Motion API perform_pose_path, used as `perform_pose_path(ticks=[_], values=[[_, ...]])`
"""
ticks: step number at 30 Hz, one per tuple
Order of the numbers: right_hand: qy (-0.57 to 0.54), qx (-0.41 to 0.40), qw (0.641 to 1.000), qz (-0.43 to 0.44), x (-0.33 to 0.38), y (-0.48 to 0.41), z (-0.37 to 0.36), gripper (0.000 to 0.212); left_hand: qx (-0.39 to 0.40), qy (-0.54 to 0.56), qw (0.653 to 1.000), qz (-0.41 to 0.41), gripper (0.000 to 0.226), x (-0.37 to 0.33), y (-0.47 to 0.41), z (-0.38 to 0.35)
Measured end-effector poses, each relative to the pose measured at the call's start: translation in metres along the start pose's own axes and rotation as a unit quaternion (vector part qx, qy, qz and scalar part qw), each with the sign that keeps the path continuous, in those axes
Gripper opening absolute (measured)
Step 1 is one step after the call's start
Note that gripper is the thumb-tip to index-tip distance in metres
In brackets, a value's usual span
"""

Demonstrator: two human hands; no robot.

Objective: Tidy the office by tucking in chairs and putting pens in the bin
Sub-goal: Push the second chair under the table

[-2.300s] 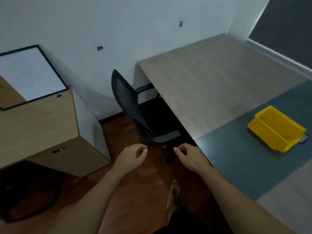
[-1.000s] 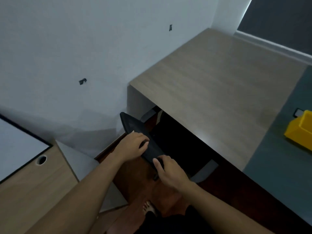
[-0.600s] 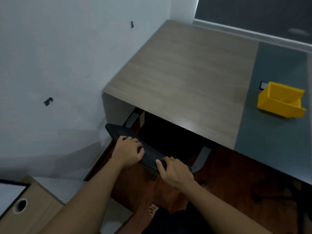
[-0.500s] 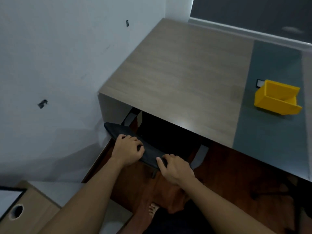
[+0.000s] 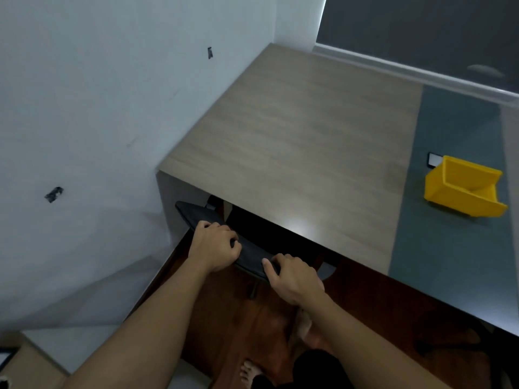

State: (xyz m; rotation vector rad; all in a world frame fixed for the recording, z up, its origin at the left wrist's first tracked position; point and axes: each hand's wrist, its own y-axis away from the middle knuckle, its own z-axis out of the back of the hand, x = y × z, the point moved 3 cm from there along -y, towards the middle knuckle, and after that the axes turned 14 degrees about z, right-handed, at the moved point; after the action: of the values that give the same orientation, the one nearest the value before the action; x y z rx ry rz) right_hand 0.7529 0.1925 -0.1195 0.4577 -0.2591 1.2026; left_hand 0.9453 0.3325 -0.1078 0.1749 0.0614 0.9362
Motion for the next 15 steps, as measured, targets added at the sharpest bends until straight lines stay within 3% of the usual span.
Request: perform_pose_path(ticks=[15], values=[[0.008,0.012,1.0,0.01,-0.026,-0.061,0.027,0.082,0.003,0.01,1.0,0.017,0.053,-0.011,-0.062,0.012]])
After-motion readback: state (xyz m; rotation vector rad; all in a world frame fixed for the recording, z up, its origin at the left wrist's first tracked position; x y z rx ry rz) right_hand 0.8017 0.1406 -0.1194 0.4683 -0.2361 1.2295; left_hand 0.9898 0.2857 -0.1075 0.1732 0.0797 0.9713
